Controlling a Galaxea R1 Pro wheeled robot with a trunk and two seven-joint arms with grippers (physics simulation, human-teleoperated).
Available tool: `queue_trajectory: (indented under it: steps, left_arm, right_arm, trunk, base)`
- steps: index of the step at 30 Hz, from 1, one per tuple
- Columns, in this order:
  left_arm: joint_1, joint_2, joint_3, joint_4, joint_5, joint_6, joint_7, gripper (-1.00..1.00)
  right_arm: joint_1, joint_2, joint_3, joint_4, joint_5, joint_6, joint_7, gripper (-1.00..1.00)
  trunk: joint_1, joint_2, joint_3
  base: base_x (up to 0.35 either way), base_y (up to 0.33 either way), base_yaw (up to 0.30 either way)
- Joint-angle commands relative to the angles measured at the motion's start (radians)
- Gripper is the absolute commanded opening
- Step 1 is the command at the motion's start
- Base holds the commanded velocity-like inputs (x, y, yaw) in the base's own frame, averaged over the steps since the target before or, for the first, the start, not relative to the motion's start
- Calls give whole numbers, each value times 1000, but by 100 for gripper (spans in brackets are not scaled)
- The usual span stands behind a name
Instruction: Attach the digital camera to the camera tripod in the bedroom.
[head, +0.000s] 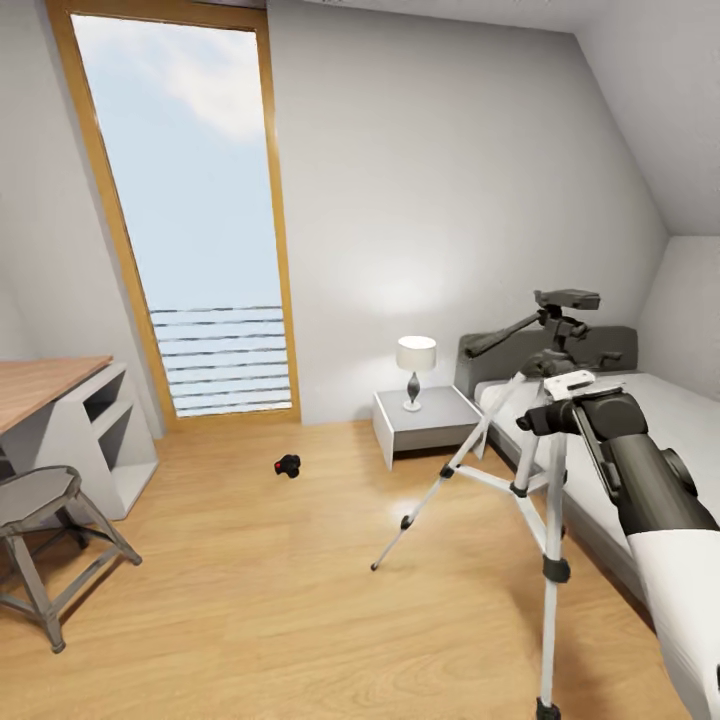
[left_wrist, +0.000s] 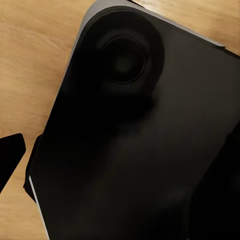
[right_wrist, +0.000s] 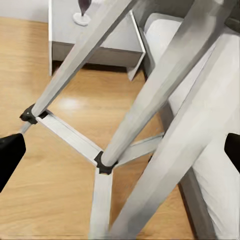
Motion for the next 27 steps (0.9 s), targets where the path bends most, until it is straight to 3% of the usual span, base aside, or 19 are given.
queue_trajectory:
  steps: [1, 16, 27]
  left_arm:
    - [0, 0, 7, -2, 1, -1, 0, 100]
    - [0, 0, 7, -2, 1, -1, 0, 100]
    - [0, -2, 7, -2, 1, -1, 0, 100]
  right_arm:
    - [-1, -1, 2, 8, 12, 3, 9, 100]
    - [-1, 1, 1, 42, 17, 3, 13, 100]
    - [-1, 1, -1, 42, 15, 3, 14, 100]
  trunk:
    - [0, -1, -1]
    - [0, -1, -1]
    - [0, -1, -1]
  base:
    - [-11, 0, 0]
    - [-8, 0, 0]
    - [-267, 0, 0]
